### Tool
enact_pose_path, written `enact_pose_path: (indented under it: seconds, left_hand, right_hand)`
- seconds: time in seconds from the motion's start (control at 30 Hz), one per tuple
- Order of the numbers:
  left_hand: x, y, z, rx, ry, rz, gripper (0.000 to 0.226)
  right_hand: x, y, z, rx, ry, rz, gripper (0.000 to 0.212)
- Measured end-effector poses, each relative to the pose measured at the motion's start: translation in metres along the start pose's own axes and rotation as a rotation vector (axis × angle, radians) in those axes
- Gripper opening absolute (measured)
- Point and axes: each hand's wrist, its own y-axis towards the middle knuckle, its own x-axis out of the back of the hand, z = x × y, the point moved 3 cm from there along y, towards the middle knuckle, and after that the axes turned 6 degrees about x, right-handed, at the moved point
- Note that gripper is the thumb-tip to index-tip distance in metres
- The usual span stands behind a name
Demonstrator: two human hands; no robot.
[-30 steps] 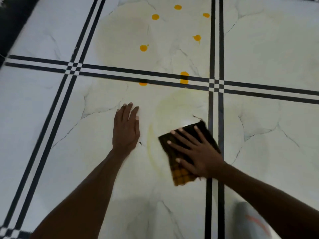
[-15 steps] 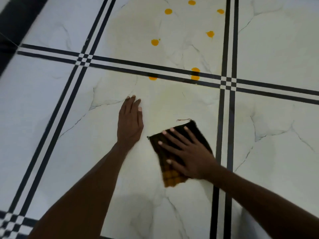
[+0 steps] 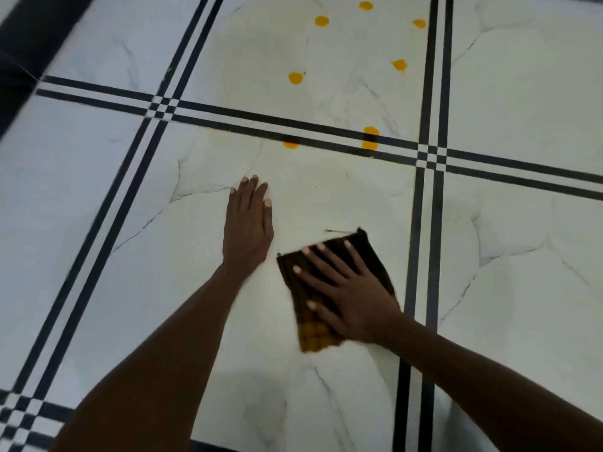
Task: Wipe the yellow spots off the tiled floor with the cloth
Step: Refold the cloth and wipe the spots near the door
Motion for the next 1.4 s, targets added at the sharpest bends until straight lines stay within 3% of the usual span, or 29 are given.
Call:
enact_pose_path:
  seconds: [0.1, 0.2, 0.27, 0.3, 0.37, 0.43, 0.5, 0.57, 0.63, 0.73, 0.8, 0.87, 0.97, 1.07, 1.13, 1.2, 1.3, 1.33, 1.4]
  left_hand:
    - [-0.002, -0.002, -0.003, -0.02, 0.058, -0.025, 0.047]
    - [-0.008, -0.001, -0.001, -0.027, 0.093, -0.011, 0.051]
    - [-0.01, 0.001, 0.001, -0.042, 0.123, -0.008, 0.053]
    - [-0.01, 0.0, 0.001, -0.051, 0.133, -0.001, 0.053]
    - [-0.01, 0.0, 0.002, -0.065, 0.136, 0.024, 0.054]
    - [-0.006, -0.001, 0.002, -0.063, 0.11, 0.04, 0.053]
    - [0.0, 0.003, -0.004, -0.052, 0.082, 0.017, 0.049]
    - [0.004, 0.018, -0.009, -0.048, 0.081, -0.014, 0.044]
    - [0.002, 0.043, -0.006, -0.066, 0.117, -0.018, 0.046]
    - [-0.009, 0.077, 0.008, -0.058, 0.198, 0.033, 0.06]
    - [-0.017, 0.083, 0.014, -0.038, 0.245, 0.058, 0.065]
    - [-0.02, 0.084, 0.014, -0.036, 0.255, 0.064, 0.065]
    - [-0.018, 0.083, 0.013, -0.013, 0.253, 0.066, 0.064]
    - [-0.015, 0.085, 0.011, -0.001, 0.251, 0.083, 0.061]
    - [-0.014, 0.087, 0.01, 0.004, 0.23, 0.097, 0.061]
    - [-0.015, 0.088, 0.01, 0.013, 0.218, 0.093, 0.061]
    - [-0.016, 0.089, 0.011, 0.017, 0.197, 0.089, 0.06]
    - [-0.016, 0.089, 0.012, 0.015, 0.194, 0.086, 0.06]
    - [-0.017, 0.09, 0.013, 0.014, 0.19, 0.076, 0.058]
  right_hand:
    - [0.011, -0.037, -0.064, -0.066, -0.039, -0.006, 0.068]
    - [0.032, 0.008, -0.129, -0.473, -0.005, -0.18, 0.065]
    - [0.037, 0.06, -0.13, -0.652, 0.028, -0.249, 0.065]
    - [0.034, 0.081, -0.114, -0.638, 0.025, -0.252, 0.066]
    - [0.025, 0.095, -0.062, -0.429, 0.0, -0.206, 0.065]
    - [0.012, 0.063, -0.016, -0.194, 0.002, -0.11, 0.064]
    - [0.012, 0.018, -0.019, -0.087, 0.021, -0.049, 0.066]
    - [0.019, -0.003, -0.067, -0.131, 0.032, -0.06, 0.067]
    - [0.032, 0.003, -0.131, -0.31, 0.036, -0.113, 0.066]
    - [0.054, 0.05, -0.21, -0.586, 0.041, -0.234, 0.067]
    - [0.062, 0.098, -0.235, -0.661, 0.041, -0.275, 0.066]
    - [0.067, 0.146, -0.229, -0.636, 0.026, -0.28, 0.068]
    - [0.065, 0.187, -0.163, -0.367, 0.018, -0.226, 0.07]
    - [0.047, 0.148, -0.106, -0.099, 0.021, -0.094, 0.062]
    - [0.045, 0.113, -0.122, -0.027, 0.035, -0.051, 0.061]
    - [0.052, 0.114, -0.173, -0.115, -0.012, -0.098, 0.061]
    - [0.076, 0.177, -0.227, -0.422, -0.008, -0.218, 0.062]
    - [0.077, 0.203, -0.224, -0.474, -0.004, -0.237, 0.062]
    - [0.071, 0.241, -0.188, -0.387, -0.02, -0.214, 0.062]
